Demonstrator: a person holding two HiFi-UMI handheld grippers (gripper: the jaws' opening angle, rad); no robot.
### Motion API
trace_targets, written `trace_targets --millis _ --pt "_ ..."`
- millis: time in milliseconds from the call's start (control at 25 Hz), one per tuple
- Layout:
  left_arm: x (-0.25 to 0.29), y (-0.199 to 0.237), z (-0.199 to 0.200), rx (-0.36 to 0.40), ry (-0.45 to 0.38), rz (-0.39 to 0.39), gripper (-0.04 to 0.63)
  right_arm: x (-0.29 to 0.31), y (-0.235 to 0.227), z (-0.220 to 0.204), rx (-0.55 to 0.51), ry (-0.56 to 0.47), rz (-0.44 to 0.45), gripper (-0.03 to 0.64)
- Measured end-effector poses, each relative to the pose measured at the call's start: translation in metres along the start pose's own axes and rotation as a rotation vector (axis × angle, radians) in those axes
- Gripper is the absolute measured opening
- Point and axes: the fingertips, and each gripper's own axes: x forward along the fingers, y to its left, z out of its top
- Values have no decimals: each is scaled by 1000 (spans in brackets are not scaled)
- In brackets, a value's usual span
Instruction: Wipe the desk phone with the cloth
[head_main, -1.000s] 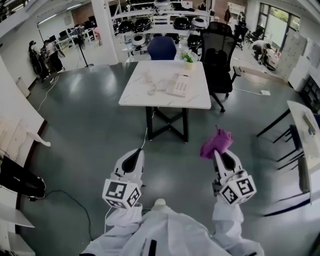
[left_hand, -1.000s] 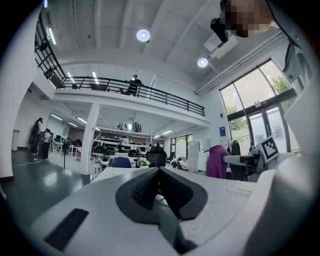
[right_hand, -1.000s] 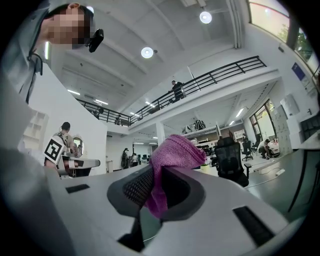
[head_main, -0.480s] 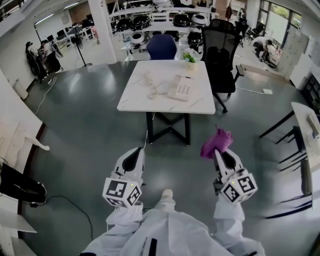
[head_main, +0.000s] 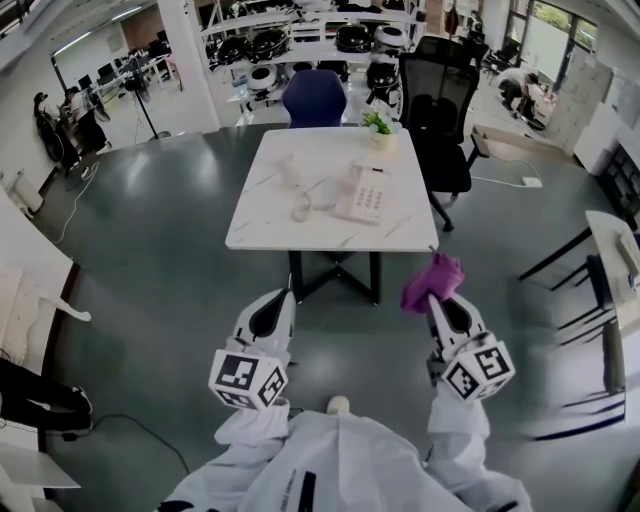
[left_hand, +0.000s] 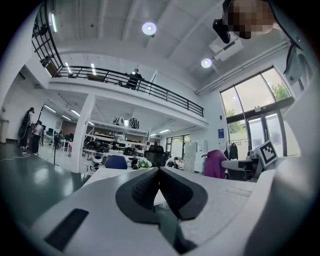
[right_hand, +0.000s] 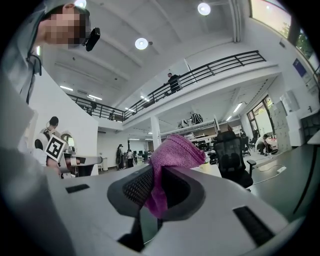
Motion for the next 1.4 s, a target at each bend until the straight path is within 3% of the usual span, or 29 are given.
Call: trace_targets --millis 360,920,1400 --pt "48 31 -13 -16 25 -34 -2 50 -23 -12 16 16 -39 31" --pt "90 62 -32 -49 80 -24 -2 103 -59 -23 12 70 -89 31" --pt "191 109 -27 -47 80 -2 -2 201 -125 -27 41 84 -79 31"
